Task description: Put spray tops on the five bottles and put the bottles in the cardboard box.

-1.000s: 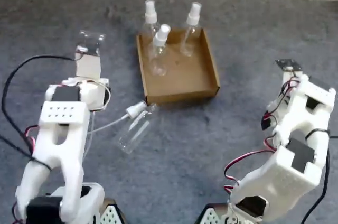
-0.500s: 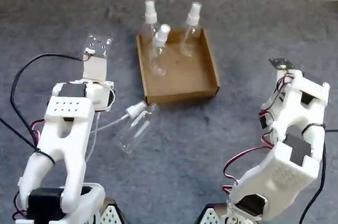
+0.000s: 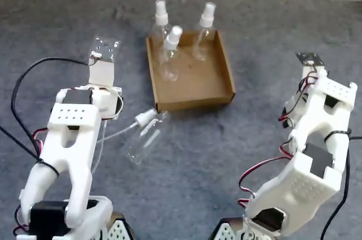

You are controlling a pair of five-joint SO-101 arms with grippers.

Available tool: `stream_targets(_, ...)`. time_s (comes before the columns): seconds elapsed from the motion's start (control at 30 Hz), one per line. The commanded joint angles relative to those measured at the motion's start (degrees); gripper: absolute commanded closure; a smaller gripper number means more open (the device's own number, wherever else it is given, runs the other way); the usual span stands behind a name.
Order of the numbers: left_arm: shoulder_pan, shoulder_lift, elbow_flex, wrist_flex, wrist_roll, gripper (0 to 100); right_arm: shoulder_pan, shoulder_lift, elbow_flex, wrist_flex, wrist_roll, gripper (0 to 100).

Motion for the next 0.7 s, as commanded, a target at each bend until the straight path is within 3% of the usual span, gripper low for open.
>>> stream_targets(0.0,0.92,0.04,-2.86,-1.14,-0.18,100,-0.48,-0.57,-3.03,0.48,-0.44,95.7)
stream_targets(0.27,0.84,-0.4,-8.48,1.32,-0.18,100,-3.3,-3.91,-8.13,8.31,-4.13,99.4)
stream_targets(0.37,1.01,-0.4,-15.78,6.95,-0.09,100,-8.92,-10.68,-10.77,9.89,-6.86,99.4)
stream_targets(0.57,0.92,-0.4,-29.67,15.56,3.08,100,-23.69,-28.09,-2.68,9.71,-12.13,99.4)
stream_targets(0.67,-0.31,-0.04,-30.73,16.53,1.14,100,-25.89,-34.15,3.21,9.71,-11.96,99.4)
